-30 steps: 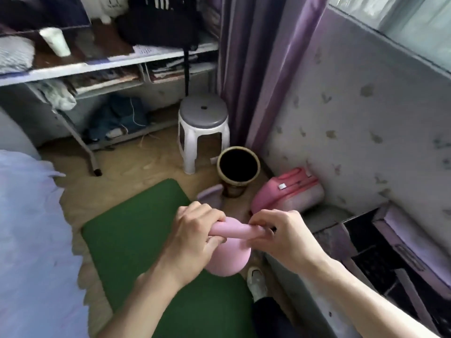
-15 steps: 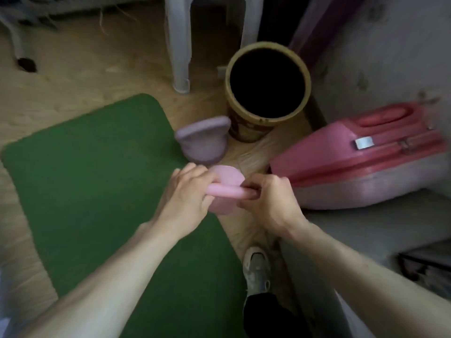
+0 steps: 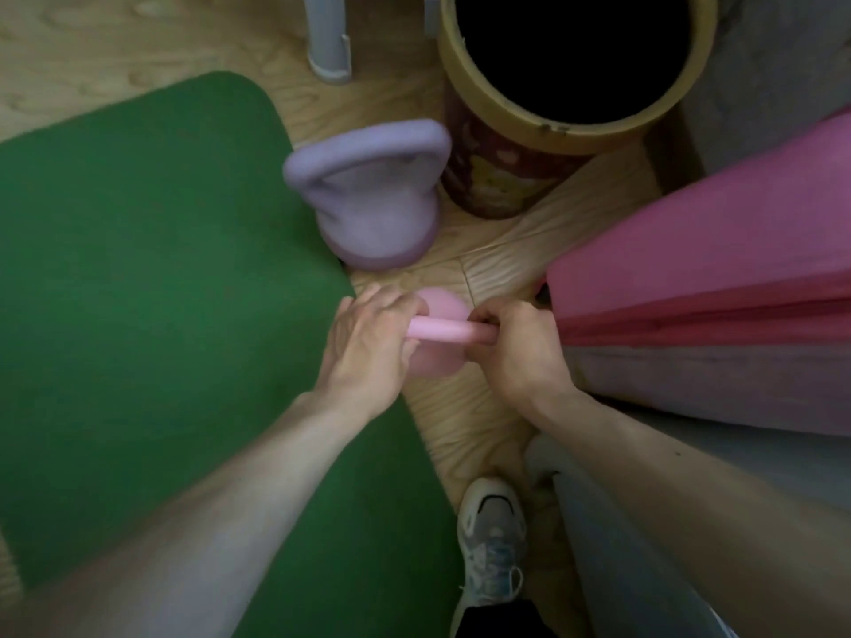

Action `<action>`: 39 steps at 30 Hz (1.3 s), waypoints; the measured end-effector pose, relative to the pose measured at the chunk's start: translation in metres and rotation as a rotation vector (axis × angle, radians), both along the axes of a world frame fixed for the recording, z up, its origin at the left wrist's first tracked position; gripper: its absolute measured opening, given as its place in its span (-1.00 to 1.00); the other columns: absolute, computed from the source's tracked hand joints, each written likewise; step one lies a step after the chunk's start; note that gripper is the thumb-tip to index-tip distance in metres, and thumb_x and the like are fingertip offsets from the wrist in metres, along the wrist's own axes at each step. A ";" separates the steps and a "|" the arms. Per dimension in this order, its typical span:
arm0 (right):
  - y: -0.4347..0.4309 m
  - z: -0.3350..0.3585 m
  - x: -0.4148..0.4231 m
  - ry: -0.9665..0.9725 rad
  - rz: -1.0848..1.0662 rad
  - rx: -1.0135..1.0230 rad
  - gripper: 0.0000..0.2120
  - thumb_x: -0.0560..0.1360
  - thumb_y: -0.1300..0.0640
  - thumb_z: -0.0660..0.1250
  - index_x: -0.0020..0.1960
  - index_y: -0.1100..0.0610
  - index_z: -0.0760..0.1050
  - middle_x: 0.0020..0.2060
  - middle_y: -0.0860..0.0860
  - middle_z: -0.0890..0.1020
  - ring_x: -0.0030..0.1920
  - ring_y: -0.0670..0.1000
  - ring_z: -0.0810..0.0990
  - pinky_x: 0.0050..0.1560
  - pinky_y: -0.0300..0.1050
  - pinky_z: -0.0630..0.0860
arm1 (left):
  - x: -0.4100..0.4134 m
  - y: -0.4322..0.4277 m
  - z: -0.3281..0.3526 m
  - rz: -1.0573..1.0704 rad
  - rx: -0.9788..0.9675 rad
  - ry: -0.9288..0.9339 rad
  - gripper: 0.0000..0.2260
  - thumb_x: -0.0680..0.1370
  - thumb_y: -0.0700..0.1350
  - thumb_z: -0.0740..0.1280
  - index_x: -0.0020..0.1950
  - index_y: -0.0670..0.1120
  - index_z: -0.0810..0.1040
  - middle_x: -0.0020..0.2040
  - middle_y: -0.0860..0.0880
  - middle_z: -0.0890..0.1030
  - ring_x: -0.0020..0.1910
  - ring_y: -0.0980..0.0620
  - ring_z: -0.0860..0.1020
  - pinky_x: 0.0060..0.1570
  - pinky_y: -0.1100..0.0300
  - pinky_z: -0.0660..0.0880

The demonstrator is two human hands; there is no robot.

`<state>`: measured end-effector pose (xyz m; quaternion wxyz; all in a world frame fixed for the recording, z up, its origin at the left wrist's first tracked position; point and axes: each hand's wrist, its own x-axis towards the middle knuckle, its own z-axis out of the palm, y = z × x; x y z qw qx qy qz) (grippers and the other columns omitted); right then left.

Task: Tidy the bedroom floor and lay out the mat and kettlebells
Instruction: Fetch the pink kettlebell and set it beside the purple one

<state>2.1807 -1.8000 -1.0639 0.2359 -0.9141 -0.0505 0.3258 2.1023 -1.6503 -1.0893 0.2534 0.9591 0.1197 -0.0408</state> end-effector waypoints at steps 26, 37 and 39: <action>0.015 0.097 -0.003 0.037 0.116 0.171 -0.50 0.57 0.00 0.30 0.47 0.09 0.35 0.36 0.08 0.54 0.38 0.10 0.47 0.32 -0.12 0.36 | -0.025 0.008 0.065 0.423 -0.341 -0.076 -0.58 0.58 0.00 0.30 0.43 -0.02 0.38 0.35 -0.05 0.51 0.29 -0.06 0.49 0.27 -0.10 0.47; 0.076 0.296 -0.079 -0.053 -0.023 0.402 -0.54 0.62 -0.11 0.21 0.48 0.01 0.36 0.31 -0.13 0.56 0.20 -0.36 0.51 0.35 -0.18 0.38 | -0.105 0.072 0.267 0.558 -0.574 -0.366 -0.60 0.59 0.09 0.24 0.42 0.07 0.38 0.28 0.11 0.51 0.11 0.35 0.52 0.12 0.06 0.56; 0.098 0.355 -0.106 -0.108 -0.009 0.449 -0.56 0.64 -0.07 0.20 0.45 0.08 0.39 0.37 0.00 0.53 0.33 -0.12 0.49 0.43 -0.08 0.36 | -0.129 0.093 0.329 0.571 -0.623 -0.448 -0.61 0.59 0.06 0.24 0.40 0.01 0.41 0.29 0.09 0.52 0.14 0.34 0.52 0.14 0.08 0.56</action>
